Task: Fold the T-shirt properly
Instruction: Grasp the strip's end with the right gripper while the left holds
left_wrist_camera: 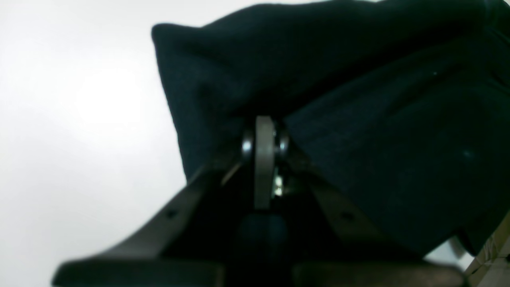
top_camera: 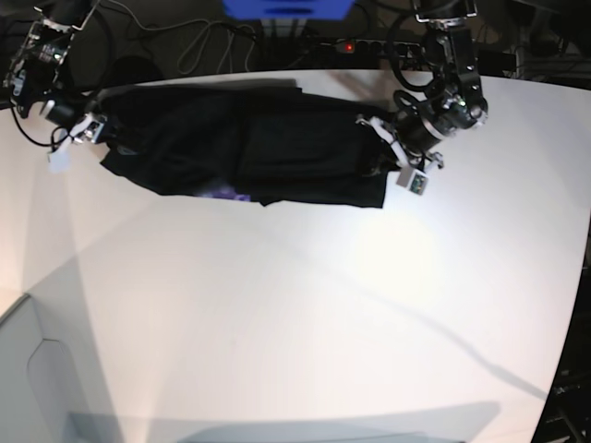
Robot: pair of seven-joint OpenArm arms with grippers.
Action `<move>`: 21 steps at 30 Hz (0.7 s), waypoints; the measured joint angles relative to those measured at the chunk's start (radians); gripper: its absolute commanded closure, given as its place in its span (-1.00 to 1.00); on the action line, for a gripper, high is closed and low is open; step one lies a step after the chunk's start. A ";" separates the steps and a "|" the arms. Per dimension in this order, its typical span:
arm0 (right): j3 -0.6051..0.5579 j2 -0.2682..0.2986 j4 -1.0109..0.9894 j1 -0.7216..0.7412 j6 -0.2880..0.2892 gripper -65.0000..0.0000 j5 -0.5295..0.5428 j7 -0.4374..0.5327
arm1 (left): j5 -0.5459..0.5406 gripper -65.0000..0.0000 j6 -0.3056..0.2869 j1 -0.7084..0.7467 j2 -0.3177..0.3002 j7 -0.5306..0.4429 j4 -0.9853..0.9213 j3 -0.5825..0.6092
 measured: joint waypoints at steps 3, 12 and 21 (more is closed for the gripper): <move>0.000 0.000 0.000 0.000 0.000 -0.61 0.000 0.000 | 0.000 1.00 0.000 0.000 0.000 0.000 0.000 0.000; -0.002 -0.006 0.057 -0.006 0.003 -0.61 -0.031 -0.015 | 0.000 1.00 0.000 -0.001 0.000 0.001 0.000 0.000; 0.001 -0.023 0.086 -0.011 0.003 -0.61 -0.046 -0.026 | 0.000 1.00 0.000 -0.002 0.000 0.001 0.000 0.000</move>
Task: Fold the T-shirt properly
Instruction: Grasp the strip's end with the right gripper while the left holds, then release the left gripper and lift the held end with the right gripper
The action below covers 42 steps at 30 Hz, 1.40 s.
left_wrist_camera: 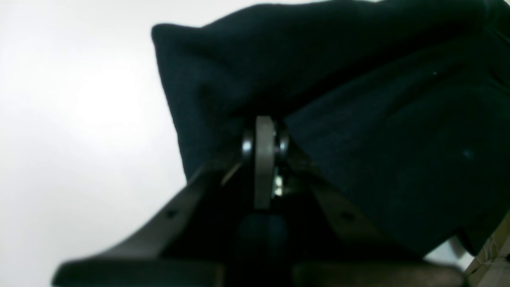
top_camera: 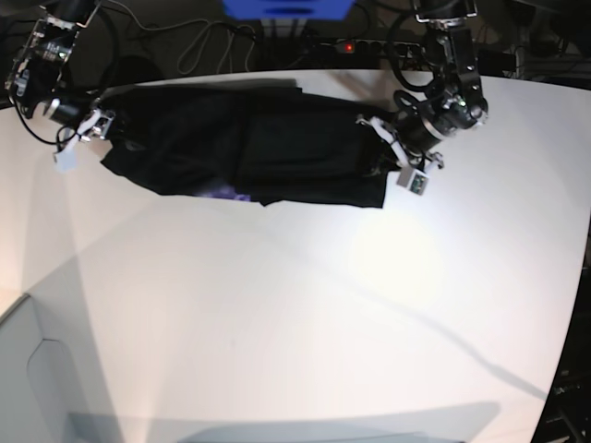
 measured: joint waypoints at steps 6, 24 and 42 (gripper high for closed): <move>-0.002 0.000 0.000 0.002 0.000 -0.56 0.000 -0.001 | 0.000 1.00 0.000 0.000 0.000 0.000 0.000 0.000; -0.003 -0.005 -0.009 0.000 0.001 0.37 -0.052 -0.026 | 0.000 1.00 0.000 0.000 0.000 0.000 0.000 0.000; -0.010 -0.005 -0.014 0.015 0.003 1.00 -0.069 -0.040 | 0.000 1.00 0.000 0.000 0.000 0.000 0.000 0.000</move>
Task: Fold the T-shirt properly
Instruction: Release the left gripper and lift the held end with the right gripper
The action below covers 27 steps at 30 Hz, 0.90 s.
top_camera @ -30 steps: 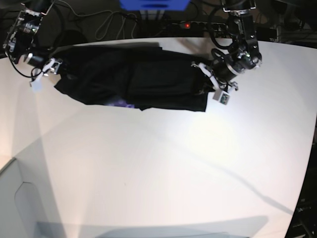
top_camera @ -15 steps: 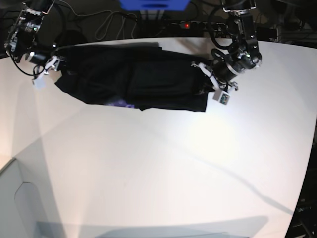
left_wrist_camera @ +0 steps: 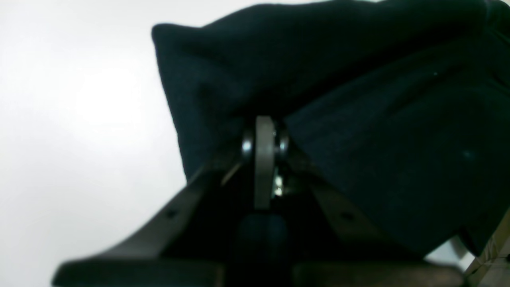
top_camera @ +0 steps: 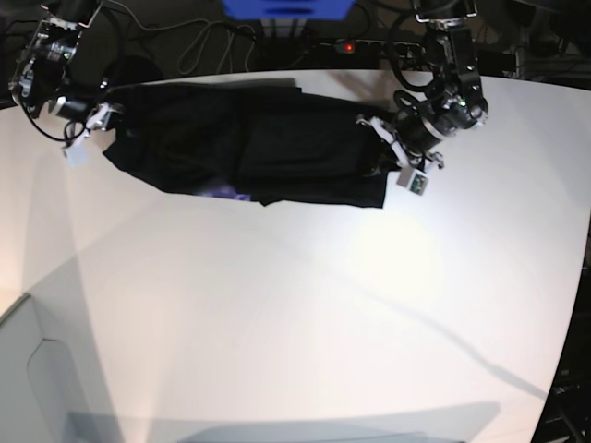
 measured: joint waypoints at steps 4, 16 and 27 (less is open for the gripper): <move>-0.001 0.000 0.001 0.021 0.000 1.00 -0.004 -0.001 | -0.027 1.00 0.024 0.007 0.002 0.080 0.051 -0.002; 0.001 -0.001 0.002 0.065 0.000 1.00 -0.006 -0.001 | -0.221 1.00 0.049 0.067 -0.010 0.270 0.378 -0.135; -0.002 -0.003 0.063 0.104 0.001 1.00 -0.010 -0.008 | -0.112 1.00 0.049 0.120 -0.011 0.262 0.284 -0.257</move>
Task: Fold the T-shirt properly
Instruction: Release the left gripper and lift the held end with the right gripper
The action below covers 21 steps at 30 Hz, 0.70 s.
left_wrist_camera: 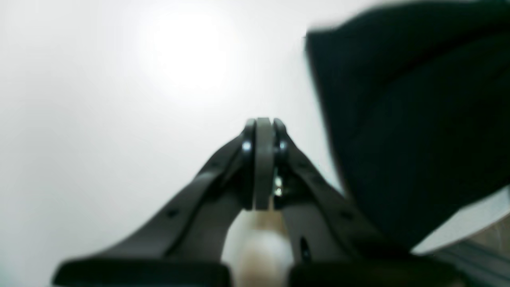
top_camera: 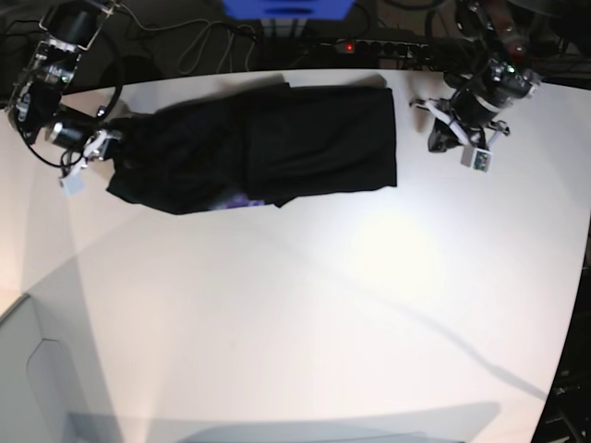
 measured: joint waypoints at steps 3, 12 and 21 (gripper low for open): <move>0.000 -0.003 0.070 0.003 0.000 1.00 -0.001 0.000 | 0.051 1.00 0.004 0.003 0.002 0.004 -0.054 0.000; 0.000 -0.058 0.280 -0.012 0.000 1.00 0.000 -0.001 | 0.059 1.00 0.000 -0.089 0.005 -0.083 -0.211 0.000; -0.002 -0.105 0.525 -0.070 0.000 1.00 -0.003 -0.008 | 0.053 1.00 0.000 -0.089 0.005 -0.091 -0.219 -0.001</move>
